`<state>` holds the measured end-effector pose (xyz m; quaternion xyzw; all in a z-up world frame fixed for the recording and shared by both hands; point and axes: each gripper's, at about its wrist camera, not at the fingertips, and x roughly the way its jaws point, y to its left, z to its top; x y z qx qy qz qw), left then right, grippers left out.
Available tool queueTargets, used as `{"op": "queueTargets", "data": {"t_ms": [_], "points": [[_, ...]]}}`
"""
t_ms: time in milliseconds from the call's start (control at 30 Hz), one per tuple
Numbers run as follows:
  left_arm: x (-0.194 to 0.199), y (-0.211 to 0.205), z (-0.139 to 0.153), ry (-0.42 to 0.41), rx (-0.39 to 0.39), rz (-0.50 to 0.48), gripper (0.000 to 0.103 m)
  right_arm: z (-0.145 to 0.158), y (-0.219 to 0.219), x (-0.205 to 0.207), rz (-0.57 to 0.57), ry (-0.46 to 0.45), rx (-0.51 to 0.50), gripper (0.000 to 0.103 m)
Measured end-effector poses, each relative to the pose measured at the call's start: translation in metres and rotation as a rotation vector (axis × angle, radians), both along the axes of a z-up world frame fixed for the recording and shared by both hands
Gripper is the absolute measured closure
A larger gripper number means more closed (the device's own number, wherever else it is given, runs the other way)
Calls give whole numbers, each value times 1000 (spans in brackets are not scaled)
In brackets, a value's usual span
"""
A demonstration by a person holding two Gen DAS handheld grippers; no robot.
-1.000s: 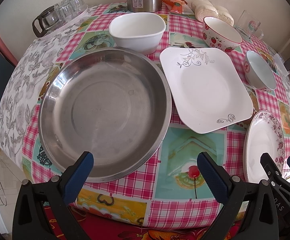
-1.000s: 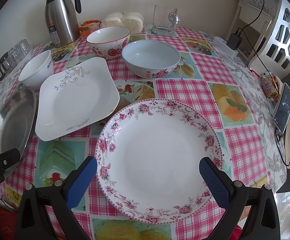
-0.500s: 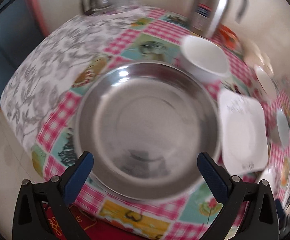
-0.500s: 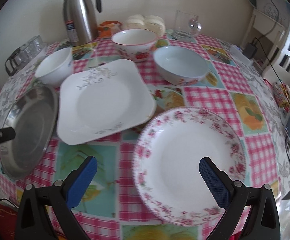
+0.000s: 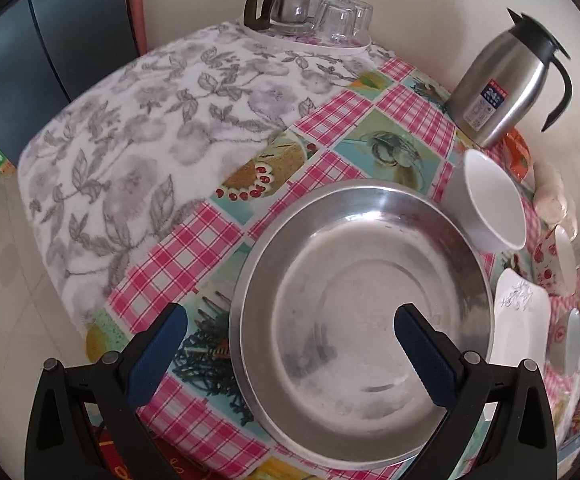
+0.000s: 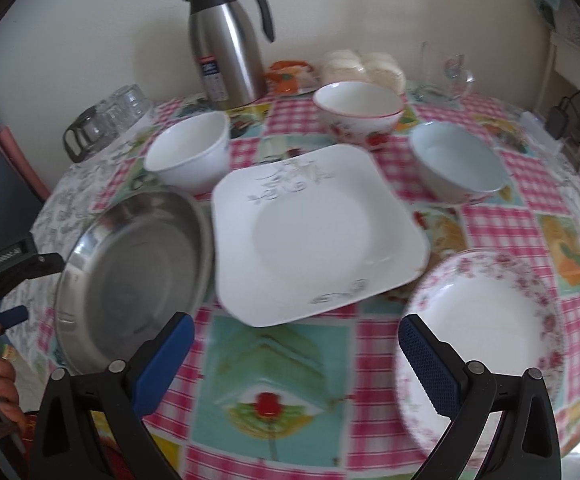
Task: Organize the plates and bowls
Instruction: 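Move the left tool to the steel basin rim and close on it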
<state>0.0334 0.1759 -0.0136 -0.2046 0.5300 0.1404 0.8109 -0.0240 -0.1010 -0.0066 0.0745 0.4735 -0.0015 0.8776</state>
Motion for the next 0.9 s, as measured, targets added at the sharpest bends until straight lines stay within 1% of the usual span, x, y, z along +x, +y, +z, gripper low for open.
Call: {"op": "queueTargets", "data": {"t_ms": [67, 200, 300, 400, 467, 500, 533, 600, 700, 733, 767, 800, 867, 900], "points": [[2, 6, -3, -2, -18, 2, 0, -3, 8, 3, 18, 2, 30, 0], [8, 10, -9, 14, 30, -18, 0, -6, 25, 6, 51, -4, 62, 0], [10, 15, -13, 6, 14, -24, 0, -8, 36, 7, 71, -11, 73, 0], [11, 20, -16, -2, -18, -23, 0, -11, 42, 8, 72, -8, 101, 5], [12, 22, -19, 0, -38, -20, 0, -14, 43, 9, 71, 0, 132, 12], [13, 23, -20, 0, -50, -19, 3, -16, 43, 10, 73, 7, 151, 14], [13, 24, -21, 1, -55, -18, 5, -18, 44, 11, 77, 15, 171, 17], [14, 25, -23, 2, -58, -22, 13, -22, 46, 12, 82, 31, 203, 22], [16, 28, -27, 4, -71, -21, 20, -27, 51, 15, 92, 46, 218, 32], [18, 30, -28, 4, -74, -19, 22, -29, 52, 16, 95, 50, 224, 38], [19, 31, -29, 3, -78, -17, 27, -31, 52, 18, 95, 57, 230, 43], [20, 32, -30, 4, -80, -18, 33, -33, 52, 19, 92, 64, 234, 46], [22, 34, -32, 7, -83, -23, 39, -39, 51, 23, 83, 85, 248, 55], [24, 34, -34, 7, -83, -26, 42, -41, 51, 25, 78, 92, 258, 56]]}}
